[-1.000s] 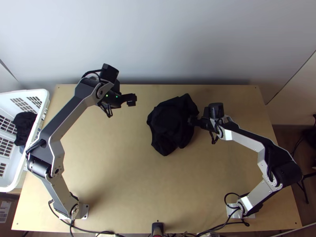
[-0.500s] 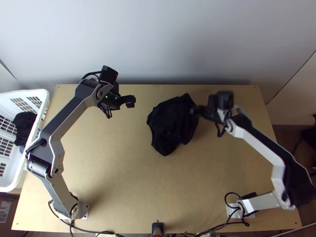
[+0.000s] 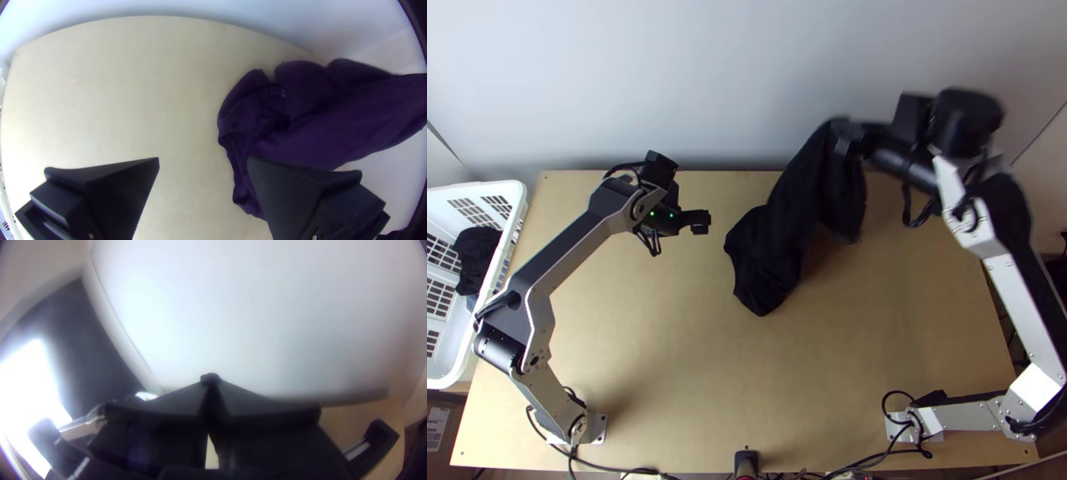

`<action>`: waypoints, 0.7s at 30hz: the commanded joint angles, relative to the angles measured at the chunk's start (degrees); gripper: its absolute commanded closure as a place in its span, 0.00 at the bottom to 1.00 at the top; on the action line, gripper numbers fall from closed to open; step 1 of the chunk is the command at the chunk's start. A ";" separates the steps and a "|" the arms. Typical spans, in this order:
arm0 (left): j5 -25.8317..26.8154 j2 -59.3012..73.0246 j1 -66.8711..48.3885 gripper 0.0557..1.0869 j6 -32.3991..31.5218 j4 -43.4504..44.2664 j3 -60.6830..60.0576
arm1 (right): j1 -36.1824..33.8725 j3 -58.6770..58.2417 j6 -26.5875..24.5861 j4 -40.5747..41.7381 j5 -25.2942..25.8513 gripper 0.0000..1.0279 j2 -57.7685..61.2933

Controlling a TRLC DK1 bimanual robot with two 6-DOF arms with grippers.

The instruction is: Fold the t-shirt

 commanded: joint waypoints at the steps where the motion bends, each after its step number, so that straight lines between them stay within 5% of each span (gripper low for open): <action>1: 0.08 -2.13 -1.30 0.06 0.72 0.77 -2.40 | 1.06 20.14 0.46 0.24 2.49 0.97 3.21; 11: -0.01 -2.39 -10.53 0.06 3.35 0.77 -6.09 | 0.97 22.95 -8.33 9.21 15.94 0.97 4.44; 21: 0.17 -0.63 -13.78 0.06 0.80 1.65 -6.09 | -2.46 25.32 -8.68 12.20 18.93 0.97 4.53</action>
